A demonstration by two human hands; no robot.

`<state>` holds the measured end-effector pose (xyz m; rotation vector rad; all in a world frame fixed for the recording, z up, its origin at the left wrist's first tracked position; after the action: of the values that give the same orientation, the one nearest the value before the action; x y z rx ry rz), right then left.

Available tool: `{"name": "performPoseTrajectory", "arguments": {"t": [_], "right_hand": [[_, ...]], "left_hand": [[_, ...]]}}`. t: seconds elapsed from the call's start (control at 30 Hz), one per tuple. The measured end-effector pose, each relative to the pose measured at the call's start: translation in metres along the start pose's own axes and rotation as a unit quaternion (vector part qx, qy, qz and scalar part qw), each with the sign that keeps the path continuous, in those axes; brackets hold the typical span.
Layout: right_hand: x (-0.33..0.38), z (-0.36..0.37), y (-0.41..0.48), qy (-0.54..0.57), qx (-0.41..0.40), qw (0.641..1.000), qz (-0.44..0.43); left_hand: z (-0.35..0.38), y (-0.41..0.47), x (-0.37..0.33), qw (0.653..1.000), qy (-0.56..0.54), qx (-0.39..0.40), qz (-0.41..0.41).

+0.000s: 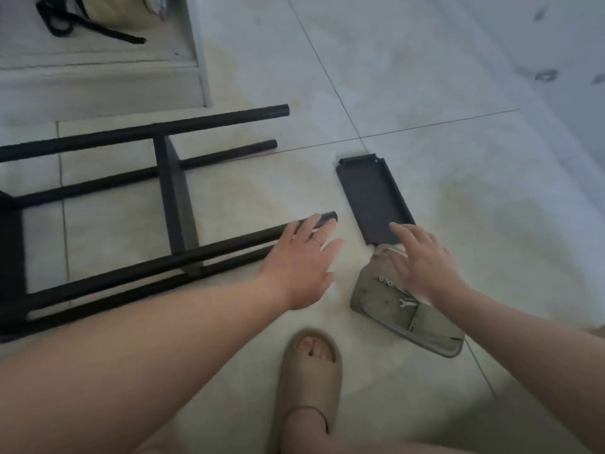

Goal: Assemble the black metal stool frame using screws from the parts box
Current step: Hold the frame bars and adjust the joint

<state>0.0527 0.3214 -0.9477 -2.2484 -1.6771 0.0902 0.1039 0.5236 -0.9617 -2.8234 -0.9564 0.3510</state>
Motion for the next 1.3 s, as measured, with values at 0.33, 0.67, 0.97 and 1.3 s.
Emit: {"name": "performPoseTrajectory", "arguments": {"t": [0.33,0.67,0.97,1.3], "right_hand": [[-0.120,0.109,-0.024,0.059,0.126,0.979,0.148],[-0.142,0.156,-0.006,0.044,0.119,0.981,0.149],[-0.145,0.162,0.022,0.003,0.120,0.981,0.152],[-0.097,0.088,-0.016,0.274,-0.101,0.946,0.140]], "left_hand": [[0.070,0.034,-0.099,0.989,0.001,0.073,0.128],[0.084,0.037,-0.111,0.988,0.046,0.006,0.149],[0.091,0.039,-0.111,0.991,0.043,-0.002,0.130],[0.058,0.033,-0.072,0.995,-0.013,-0.024,0.099]]}}
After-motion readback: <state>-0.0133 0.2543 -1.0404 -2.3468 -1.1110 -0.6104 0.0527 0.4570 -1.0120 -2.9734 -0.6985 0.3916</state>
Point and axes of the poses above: each hand's wrist, its own y-axis towards the middle knuckle, its own z-axis out of the palm, x = y × z, the point moved 7 cm from there along y, towards the middle knuckle, and after that the axes turned 3 degrees about y, right-handed, at the moved point
